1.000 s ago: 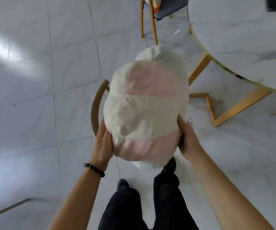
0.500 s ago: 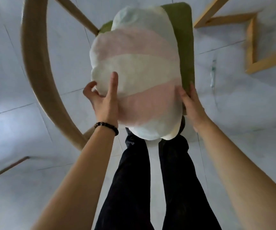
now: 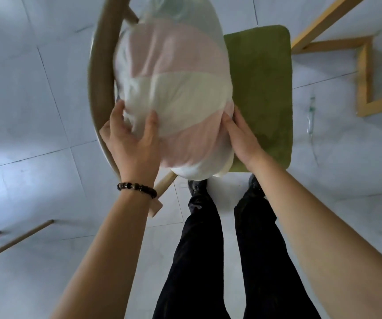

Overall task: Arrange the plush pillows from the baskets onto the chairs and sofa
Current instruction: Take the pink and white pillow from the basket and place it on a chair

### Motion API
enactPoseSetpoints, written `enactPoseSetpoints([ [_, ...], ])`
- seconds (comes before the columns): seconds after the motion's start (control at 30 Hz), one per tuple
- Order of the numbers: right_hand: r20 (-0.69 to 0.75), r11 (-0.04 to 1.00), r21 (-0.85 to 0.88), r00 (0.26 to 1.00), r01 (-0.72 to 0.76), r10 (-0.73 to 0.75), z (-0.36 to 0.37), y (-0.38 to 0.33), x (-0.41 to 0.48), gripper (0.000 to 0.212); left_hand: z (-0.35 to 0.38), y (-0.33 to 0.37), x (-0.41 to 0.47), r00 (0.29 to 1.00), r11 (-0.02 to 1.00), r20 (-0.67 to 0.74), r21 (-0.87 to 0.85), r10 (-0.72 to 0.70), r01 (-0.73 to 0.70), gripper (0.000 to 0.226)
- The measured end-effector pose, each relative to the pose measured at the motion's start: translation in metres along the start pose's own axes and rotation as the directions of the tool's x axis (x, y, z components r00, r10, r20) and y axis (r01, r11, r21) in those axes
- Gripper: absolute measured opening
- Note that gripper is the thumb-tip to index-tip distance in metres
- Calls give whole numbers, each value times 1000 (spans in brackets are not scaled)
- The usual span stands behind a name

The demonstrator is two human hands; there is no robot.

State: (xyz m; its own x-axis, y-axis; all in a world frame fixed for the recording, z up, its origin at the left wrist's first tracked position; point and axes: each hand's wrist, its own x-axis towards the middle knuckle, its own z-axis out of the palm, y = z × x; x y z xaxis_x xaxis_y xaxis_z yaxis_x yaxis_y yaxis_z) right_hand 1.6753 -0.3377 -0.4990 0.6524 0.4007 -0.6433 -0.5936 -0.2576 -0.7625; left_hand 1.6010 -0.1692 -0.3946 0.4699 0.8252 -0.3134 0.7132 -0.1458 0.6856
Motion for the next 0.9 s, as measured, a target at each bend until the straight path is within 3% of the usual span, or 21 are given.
enactPoseSetpoints([
  [0.1,-50,1000,-31,999,-2,1,7,5,5,60,-1,0,-4,989,980,68,141,129,-138,70],
  [0.2,-92,998,-55,995,21,-26,10,11,-1,75,5,3,9,955,929,46,225,292,-295,71],
  [0.4,-138,989,-129,989,-69,51,33,27,1,109,28,-6,53,969,941,91,232,232,-247,60],
  [0.53,-250,980,-200,967,-16,-35,31,27,-5,92,18,5,54,935,916,20,192,354,-351,42],
  [0.63,-337,966,-256,939,-21,-68,28,37,-14,85,8,13,44,905,871,58,252,421,-421,42],
  [0.77,-214,955,-259,973,-143,87,27,43,-19,85,5,9,45,940,742,268,581,212,-333,47],
  [0.8,-224,961,-232,970,-148,96,27,41,-18,86,4,11,46,931,708,295,610,213,-355,47],
  [0.83,-243,971,-205,967,-125,73,28,37,-16,86,4,15,47,905,675,314,605,285,-423,48],
  [0.9,-300,976,-215,953,-27,-39,32,21,-12,79,6,27,52,776,533,377,571,506,-625,50],
])
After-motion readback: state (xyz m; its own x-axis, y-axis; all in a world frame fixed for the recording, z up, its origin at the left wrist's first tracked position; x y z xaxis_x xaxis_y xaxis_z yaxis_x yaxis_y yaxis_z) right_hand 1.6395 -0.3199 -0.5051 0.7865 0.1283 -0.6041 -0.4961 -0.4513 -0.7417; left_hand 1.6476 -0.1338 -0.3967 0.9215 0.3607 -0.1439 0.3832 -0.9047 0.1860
